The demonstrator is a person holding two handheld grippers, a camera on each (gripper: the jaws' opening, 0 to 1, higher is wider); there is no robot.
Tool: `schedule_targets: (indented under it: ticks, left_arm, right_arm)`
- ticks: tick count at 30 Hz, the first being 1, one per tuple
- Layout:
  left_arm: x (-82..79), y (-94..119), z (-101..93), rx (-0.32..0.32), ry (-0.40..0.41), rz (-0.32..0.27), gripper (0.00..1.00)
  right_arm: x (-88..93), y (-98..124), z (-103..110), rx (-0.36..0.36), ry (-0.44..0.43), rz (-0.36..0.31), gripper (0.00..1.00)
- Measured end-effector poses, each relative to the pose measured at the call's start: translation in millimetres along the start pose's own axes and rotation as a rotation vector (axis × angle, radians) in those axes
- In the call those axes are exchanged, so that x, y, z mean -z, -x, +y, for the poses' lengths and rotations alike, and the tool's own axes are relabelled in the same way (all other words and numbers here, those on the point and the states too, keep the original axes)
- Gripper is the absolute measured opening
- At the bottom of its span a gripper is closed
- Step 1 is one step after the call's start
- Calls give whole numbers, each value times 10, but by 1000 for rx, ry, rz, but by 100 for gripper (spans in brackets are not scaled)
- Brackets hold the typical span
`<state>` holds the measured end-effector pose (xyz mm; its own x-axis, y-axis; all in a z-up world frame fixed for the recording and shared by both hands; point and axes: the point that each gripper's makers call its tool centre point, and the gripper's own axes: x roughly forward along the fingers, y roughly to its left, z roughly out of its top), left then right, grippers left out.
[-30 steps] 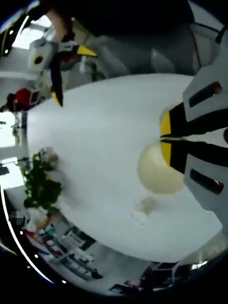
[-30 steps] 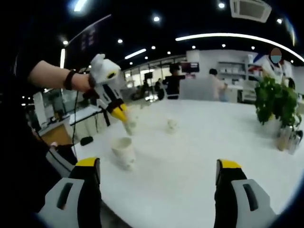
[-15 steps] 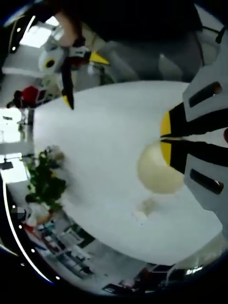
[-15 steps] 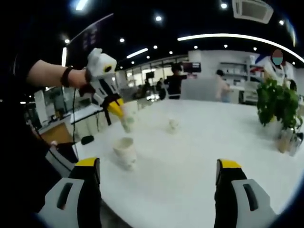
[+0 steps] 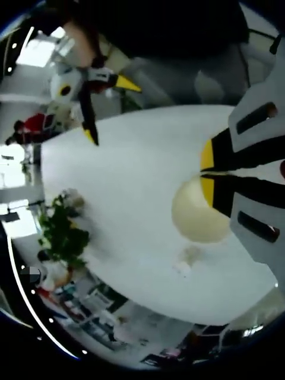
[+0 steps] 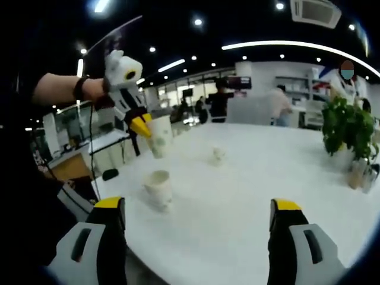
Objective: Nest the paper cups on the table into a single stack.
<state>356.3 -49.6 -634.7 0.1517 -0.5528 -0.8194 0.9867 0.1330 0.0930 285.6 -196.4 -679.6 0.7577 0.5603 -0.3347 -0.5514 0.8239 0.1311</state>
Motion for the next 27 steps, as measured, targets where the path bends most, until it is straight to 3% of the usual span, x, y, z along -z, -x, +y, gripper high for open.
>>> schedule_targets:
  ticks: [14,27]
  left_arm:
    - [-193,252,-3,-1,1,-23,0]
    - [-276,433,-86,8,-7,-31,0]
  right_arm:
    - [-25,-60,57,-9,6,2,99]
    - [-59,-101,94,-19,17,5,99]
